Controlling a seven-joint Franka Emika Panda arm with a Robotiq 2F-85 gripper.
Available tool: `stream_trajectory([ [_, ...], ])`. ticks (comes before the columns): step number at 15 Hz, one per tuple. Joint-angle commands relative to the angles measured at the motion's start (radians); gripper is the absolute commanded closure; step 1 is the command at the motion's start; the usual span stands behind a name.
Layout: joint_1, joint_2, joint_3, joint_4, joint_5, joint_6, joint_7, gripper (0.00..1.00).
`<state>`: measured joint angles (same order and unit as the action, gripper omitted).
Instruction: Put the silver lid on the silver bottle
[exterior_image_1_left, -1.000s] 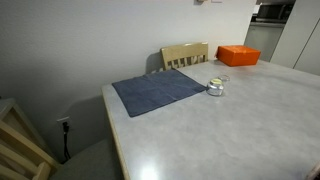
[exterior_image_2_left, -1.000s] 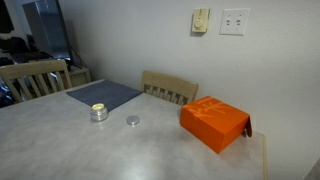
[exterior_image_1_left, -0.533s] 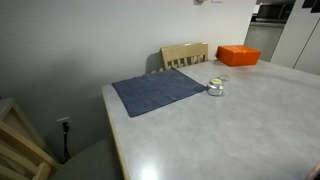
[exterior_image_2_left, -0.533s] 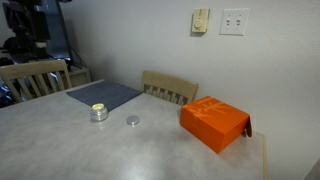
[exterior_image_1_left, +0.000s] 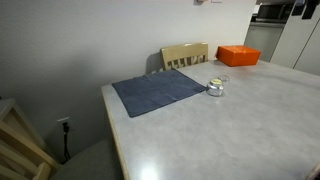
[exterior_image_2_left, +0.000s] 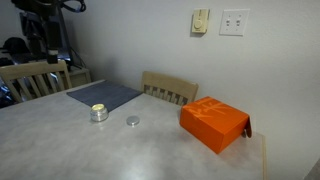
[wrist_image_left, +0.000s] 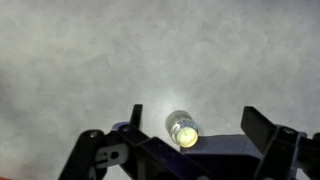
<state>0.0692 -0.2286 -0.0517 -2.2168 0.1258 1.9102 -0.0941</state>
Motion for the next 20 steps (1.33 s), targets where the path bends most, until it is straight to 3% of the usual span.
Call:
stream_trajectory([
  [1,-0.014,0.0,0.003,-0.033,0.024,0.176,-0.098,0.0],
  [4,-0.018,0.037,-0.007,-0.083,0.013,0.43,-0.157,0.0],
  [7,-0.013,0.119,-0.031,-0.092,0.085,0.553,-0.214,0.0],
  [10,-0.027,0.226,-0.04,-0.053,0.145,0.545,-0.254,0.0],
  [15,-0.078,0.369,-0.026,0.037,0.13,0.524,-0.231,0.0],
  [20,-0.124,0.523,-0.015,0.2,0.115,0.439,-0.183,0.0],
])
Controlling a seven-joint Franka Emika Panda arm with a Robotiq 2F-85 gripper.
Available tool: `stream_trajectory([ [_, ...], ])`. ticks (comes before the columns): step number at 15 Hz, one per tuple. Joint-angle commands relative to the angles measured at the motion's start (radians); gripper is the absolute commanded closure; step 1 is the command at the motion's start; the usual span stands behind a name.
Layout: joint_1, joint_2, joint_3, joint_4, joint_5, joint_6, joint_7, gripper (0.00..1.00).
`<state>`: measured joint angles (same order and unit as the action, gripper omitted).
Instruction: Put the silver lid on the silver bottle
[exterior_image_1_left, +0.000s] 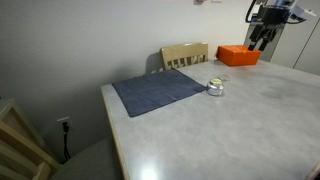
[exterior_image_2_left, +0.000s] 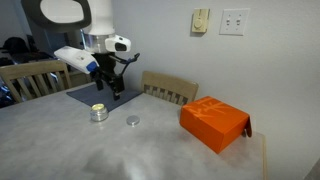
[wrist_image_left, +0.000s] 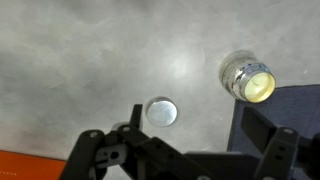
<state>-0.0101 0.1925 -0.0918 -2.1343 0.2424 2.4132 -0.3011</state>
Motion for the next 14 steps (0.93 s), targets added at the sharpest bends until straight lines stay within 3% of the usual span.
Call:
stream_trajectory([
  [1,-0.052,0.133,0.028,0.15,-0.002,-0.084,0.037,0.0],
  [6,-0.087,0.282,0.046,0.311,-0.007,-0.279,0.09,0.0],
  [7,-0.078,0.224,0.047,0.23,-0.017,-0.19,0.082,0.0],
  [14,-0.087,0.278,0.051,0.298,-0.017,-0.254,0.089,0.0],
])
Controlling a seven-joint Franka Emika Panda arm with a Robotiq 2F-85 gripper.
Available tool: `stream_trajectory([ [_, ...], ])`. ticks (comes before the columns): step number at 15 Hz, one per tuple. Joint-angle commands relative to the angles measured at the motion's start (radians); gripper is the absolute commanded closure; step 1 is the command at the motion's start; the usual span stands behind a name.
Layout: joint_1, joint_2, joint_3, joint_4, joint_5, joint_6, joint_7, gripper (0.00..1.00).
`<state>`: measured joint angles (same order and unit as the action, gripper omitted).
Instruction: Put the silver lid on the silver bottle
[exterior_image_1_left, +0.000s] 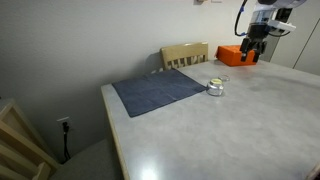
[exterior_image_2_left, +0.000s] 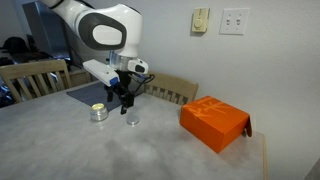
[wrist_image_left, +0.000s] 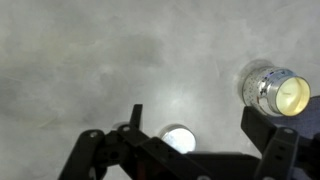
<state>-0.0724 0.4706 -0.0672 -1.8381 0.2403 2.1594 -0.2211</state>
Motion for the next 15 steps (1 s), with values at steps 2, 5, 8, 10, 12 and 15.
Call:
stream_trajectory([
  [2,-0.025,0.0,0.027,0.002,-0.015,0.0,0.009,0.0],
  [5,0.014,0.072,0.007,0.077,-0.097,-0.058,0.122,0.0],
  [8,0.047,0.155,0.003,0.168,-0.181,-0.112,0.24,0.0],
  [10,0.048,0.21,0.016,0.228,-0.198,-0.132,0.241,0.0],
  [12,0.03,0.25,0.04,0.264,-0.148,-0.064,0.231,0.0],
  [15,0.028,0.304,0.045,0.322,-0.14,-0.048,0.23,0.0],
])
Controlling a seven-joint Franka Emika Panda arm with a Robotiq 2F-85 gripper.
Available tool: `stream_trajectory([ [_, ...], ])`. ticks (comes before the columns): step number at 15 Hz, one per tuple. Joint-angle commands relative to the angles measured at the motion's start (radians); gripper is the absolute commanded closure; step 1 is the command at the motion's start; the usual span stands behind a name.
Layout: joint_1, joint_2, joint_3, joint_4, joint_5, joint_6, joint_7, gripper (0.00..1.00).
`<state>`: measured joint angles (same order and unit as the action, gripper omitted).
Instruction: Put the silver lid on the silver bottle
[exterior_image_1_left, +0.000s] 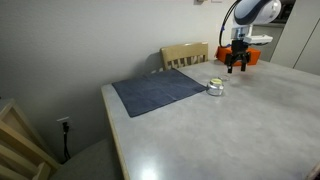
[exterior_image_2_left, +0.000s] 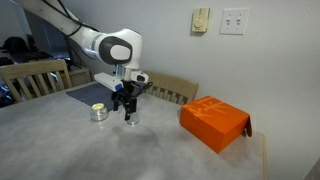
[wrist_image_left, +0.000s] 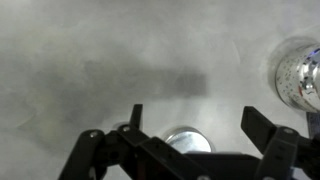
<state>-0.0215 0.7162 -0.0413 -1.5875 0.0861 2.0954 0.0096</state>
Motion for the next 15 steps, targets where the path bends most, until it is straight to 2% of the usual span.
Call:
stream_trajectory([
  [1,-0.018,0.073,0.013,0.082,0.007,0.038,0.011,0.0],
  [12,-0.018,0.305,0.013,0.344,-0.01,-0.021,0.017,0.0],
  [15,-0.006,0.319,0.009,0.363,-0.027,0.024,0.015,0.0],
])
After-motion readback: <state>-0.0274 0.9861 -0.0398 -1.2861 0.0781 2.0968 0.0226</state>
